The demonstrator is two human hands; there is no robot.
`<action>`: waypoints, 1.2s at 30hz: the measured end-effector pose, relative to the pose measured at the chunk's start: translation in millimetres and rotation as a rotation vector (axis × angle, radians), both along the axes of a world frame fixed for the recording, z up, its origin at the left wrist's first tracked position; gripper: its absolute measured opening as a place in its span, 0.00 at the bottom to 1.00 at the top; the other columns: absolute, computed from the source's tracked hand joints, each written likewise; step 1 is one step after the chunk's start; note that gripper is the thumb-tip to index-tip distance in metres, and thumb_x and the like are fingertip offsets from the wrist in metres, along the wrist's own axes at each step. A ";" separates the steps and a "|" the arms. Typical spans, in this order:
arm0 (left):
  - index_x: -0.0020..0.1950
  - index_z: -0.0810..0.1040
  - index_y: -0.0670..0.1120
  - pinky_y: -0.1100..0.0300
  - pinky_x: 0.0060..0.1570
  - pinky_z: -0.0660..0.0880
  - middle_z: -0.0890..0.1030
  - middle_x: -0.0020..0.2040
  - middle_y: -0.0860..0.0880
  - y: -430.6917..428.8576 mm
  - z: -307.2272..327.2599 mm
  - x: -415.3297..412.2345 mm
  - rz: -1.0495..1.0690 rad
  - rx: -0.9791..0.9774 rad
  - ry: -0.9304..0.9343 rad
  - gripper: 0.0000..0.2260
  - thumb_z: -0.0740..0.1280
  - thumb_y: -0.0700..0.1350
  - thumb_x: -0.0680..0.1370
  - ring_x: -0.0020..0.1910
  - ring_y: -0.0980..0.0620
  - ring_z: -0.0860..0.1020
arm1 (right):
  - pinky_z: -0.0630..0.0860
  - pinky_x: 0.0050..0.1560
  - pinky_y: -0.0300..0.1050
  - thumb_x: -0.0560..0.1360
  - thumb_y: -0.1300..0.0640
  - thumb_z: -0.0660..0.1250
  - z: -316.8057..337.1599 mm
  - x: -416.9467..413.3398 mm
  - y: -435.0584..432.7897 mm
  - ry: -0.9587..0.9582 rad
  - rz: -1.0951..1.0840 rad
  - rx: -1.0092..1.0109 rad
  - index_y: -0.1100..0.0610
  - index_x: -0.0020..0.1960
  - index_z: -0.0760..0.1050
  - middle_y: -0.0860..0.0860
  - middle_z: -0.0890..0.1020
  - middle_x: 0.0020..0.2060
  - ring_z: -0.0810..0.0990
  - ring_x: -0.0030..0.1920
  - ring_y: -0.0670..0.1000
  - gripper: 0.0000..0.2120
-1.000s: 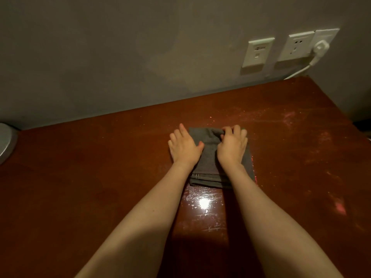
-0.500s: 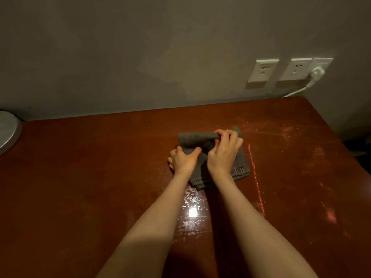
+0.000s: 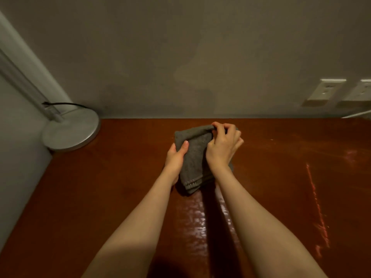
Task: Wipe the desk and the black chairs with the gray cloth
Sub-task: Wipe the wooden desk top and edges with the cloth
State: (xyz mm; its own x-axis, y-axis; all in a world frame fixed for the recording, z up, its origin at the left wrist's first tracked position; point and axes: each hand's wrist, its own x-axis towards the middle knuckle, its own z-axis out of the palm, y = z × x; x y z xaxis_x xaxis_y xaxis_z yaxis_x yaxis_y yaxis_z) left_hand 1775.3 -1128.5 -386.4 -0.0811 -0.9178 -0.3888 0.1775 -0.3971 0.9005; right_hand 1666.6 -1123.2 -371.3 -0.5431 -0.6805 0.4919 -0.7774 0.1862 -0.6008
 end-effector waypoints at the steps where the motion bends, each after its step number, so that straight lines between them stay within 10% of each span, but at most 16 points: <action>1: 0.61 0.72 0.45 0.56 0.47 0.77 0.80 0.52 0.47 -3.0 1.0 14.8 0.014 0.001 -0.012 0.11 0.62 0.45 0.79 0.49 0.49 0.79 | 0.56 0.48 0.47 0.65 0.74 0.66 -1.4 13.4 -3.8 -0.014 0.022 0.025 0.58 0.52 0.80 0.58 0.76 0.46 0.71 0.50 0.59 0.19; 14: 0.69 0.69 0.42 0.48 0.64 0.70 0.75 0.65 0.43 -67.9 -13.1 177.6 0.420 0.009 -0.520 0.23 0.64 0.53 0.78 0.64 0.42 0.73 | 0.60 0.55 0.51 0.71 0.66 0.64 -0.8 181.7 -90.8 0.056 0.353 0.262 0.58 0.59 0.75 0.58 0.73 0.55 0.68 0.57 0.61 0.17; 19: 0.64 0.70 0.40 0.58 0.52 0.68 0.77 0.61 0.41 -96.0 -11.8 214.0 0.463 -0.028 -0.661 0.16 0.61 0.48 0.80 0.60 0.41 0.74 | 0.60 0.58 0.50 0.73 0.65 0.63 -11.5 224.4 -127.1 0.066 0.411 0.325 0.57 0.63 0.72 0.57 0.70 0.59 0.66 0.59 0.60 0.18; 25: 0.73 0.57 0.38 0.55 0.62 0.65 0.70 0.67 0.37 -129.5 -27.5 228.1 0.281 -0.216 -0.904 0.27 0.65 0.38 0.77 0.66 0.40 0.69 | 0.60 0.66 0.49 0.79 0.61 0.58 -46.0 245.7 -162.5 -0.037 0.495 0.484 0.58 0.70 0.64 0.57 0.64 0.69 0.62 0.67 0.59 0.20; 31: 0.73 0.62 0.39 0.45 0.68 0.63 0.63 0.72 0.34 -130.6 -56.0 227.3 0.064 -0.562 -1.417 0.26 0.63 0.36 0.76 0.70 0.36 0.64 | 0.40 0.73 0.45 0.83 0.54 0.47 -75.3 246.3 -156.3 0.139 0.706 0.566 0.60 0.77 0.50 0.53 0.49 0.77 0.46 0.76 0.53 0.24; 36: 0.77 0.47 0.43 0.57 0.73 0.40 0.47 0.78 0.46 -139.7 -60.6 229.3 -0.326 -0.356 -1.455 0.23 0.47 0.46 0.83 0.77 0.50 0.44 | 0.38 0.73 0.45 0.83 0.53 0.46 -77.6 242.8 -160.8 0.196 0.710 0.607 0.58 0.77 0.50 0.52 0.49 0.77 0.44 0.76 0.51 0.24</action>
State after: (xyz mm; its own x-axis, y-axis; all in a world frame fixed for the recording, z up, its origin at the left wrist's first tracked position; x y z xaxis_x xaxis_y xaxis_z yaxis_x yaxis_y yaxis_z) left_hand 2004.6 -1268.2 -447.0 -0.0464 -0.9959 -0.0778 -0.9640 0.0243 0.2646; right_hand 1909.4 -1284.0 -448.8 0.1494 -0.9887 -0.0150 -0.9055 -0.1307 -0.4037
